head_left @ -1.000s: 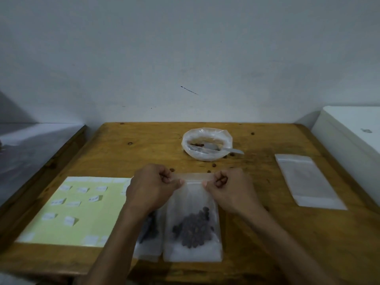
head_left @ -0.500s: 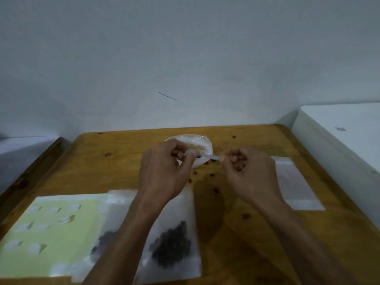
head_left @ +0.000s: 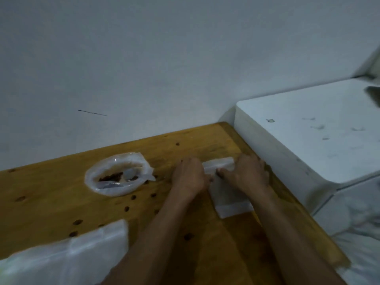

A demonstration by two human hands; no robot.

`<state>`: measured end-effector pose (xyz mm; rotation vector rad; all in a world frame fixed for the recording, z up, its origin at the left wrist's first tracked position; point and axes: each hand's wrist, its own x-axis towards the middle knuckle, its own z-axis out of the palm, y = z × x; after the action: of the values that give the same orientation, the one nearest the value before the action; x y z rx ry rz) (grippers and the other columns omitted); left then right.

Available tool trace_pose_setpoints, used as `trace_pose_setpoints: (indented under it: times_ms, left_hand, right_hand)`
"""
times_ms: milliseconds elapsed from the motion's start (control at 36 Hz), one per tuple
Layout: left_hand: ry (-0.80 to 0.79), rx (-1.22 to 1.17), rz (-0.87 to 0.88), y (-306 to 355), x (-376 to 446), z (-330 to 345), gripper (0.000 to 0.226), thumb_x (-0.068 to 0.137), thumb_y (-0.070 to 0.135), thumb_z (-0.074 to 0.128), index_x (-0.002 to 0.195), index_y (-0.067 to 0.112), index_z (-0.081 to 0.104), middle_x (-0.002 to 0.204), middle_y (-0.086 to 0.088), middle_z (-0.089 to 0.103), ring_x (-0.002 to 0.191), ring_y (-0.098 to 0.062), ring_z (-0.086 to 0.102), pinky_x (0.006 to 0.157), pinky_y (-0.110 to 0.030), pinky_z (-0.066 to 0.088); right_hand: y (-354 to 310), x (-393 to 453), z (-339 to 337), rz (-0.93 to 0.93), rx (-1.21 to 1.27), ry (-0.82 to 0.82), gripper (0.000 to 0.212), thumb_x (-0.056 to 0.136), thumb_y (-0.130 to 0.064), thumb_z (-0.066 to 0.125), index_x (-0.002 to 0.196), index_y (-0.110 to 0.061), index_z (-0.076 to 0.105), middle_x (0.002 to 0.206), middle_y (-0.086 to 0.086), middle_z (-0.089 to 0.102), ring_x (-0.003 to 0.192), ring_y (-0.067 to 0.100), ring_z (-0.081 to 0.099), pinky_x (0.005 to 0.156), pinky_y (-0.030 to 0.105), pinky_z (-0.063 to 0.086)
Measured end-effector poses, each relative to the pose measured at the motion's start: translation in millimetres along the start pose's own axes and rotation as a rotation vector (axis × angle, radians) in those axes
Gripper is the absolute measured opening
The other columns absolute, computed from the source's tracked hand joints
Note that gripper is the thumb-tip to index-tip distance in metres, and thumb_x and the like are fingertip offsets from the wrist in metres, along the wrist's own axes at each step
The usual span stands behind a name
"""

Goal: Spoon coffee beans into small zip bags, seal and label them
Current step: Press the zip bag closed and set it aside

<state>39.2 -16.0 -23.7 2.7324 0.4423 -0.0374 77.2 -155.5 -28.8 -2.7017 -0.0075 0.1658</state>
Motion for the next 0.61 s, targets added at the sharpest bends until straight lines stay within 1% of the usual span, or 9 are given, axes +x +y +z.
trace_pose_setpoints:
  times_ms: [56,83,222,306,389,472,528,583,611]
  left_hand:
    - [-0.043,0.054,-0.016,1,8,4,0.054,0.084,0.051,0.069,0.119,0.012,0.058,0.126,-0.011,0.054,0.116,-0.032,0.051,0.092,-0.045,0.05]
    - [-0.064,0.07,-0.024,1,11,4,0.056,0.084,0.051,0.069,0.121,0.012,0.057,0.128,-0.012,0.052,0.118,-0.033,0.049,0.094,-0.045,0.049]
    - [-0.092,0.009,-0.042,0,18,4,0.052,0.077,0.051,0.075,0.112,0.014,0.061,0.118,-0.011,0.059,0.109,-0.032,0.057,0.09,-0.048,0.053]
    - [-0.058,-0.075,-0.043,2,13,3,0.039,0.078,0.043,0.077,0.106,0.019,0.063,0.111,-0.006,0.063,0.104,-0.029,0.06,0.089,-0.048,0.054]
    - [0.058,-0.233,-0.004,3,3,1,0.013,0.087,0.029,0.069,0.095,0.025,0.058,0.099,0.0,0.064,0.094,-0.023,0.062,0.083,-0.043,0.055]
    - [0.156,-0.406,0.053,5,-6,-12,0.008,0.093,0.02,0.061,0.089,0.026,0.057,0.087,0.005,0.062,0.078,-0.012,0.058,0.062,-0.029,0.049]
    - [0.19,-0.551,0.083,6,-14,-28,0.012,0.09,0.016,0.065,0.09,0.026,0.058,0.082,0.006,0.061,0.075,-0.011,0.058,0.06,-0.023,0.046]
    - [0.214,-0.705,0.113,3,-22,-47,0.016,0.085,0.017,0.073,0.092,0.025,0.061,0.079,0.004,0.062,0.074,-0.015,0.061,0.064,-0.028,0.052]
    - [0.231,-0.751,0.126,0,-28,-57,0.019,0.084,0.019,0.075,0.094,0.025,0.062,0.08,0.003,0.064,0.073,-0.015,0.062,0.063,-0.029,0.053]
  right_hand:
    - [-1,2,0,0.008,0.019,0.0,0.084,0.076,-0.068,0.067,0.137,-0.012,0.049,0.148,0.013,0.042,0.137,0.035,0.037,0.108,0.049,0.037]
    - [-1,3,0,0.012,0.031,-0.006,0.085,0.075,-0.068,0.068,0.137,-0.013,0.049,0.149,0.013,0.042,0.137,0.035,0.036,0.108,0.049,0.036]
    - [2,7,1,0.031,0.093,-0.01,0.091,0.066,-0.07,0.073,0.136,-0.016,0.05,0.145,0.011,0.046,0.135,0.034,0.04,0.106,0.048,0.039]
    - [1,6,-1,0.06,0.187,0.001,0.092,0.06,-0.064,0.081,0.132,-0.017,0.048,0.139,0.007,0.051,0.132,0.032,0.044,0.104,0.047,0.041]
    - [5,6,-4,0.045,0.368,0.022,0.069,0.064,-0.047,0.087,0.114,-0.024,0.044,0.121,0.004,0.058,0.117,0.029,0.055,0.097,0.046,0.048]
    - [8,0,-19,-0.017,0.61,0.002,0.069,0.072,-0.03,0.087,0.123,-0.026,0.041,0.111,0.003,0.061,0.097,0.02,0.062,0.084,0.04,0.056]
    - [6,-11,-37,-0.096,0.68,-0.023,0.055,0.078,-0.031,0.083,0.123,-0.027,0.05,0.1,-0.004,0.065,0.084,0.01,0.065,0.07,0.027,0.056]
    - [0,-24,-58,-0.207,0.754,-0.051,0.027,0.085,-0.035,0.076,0.105,-0.02,0.065,0.085,-0.006,0.071,0.071,0.007,0.069,0.055,0.017,0.053]
    - [-3,-30,-66,-0.259,0.83,-0.075,0.022,0.086,-0.036,0.073,0.099,-0.018,0.07,0.082,-0.003,0.074,0.071,0.007,0.072,0.054,0.016,0.054]
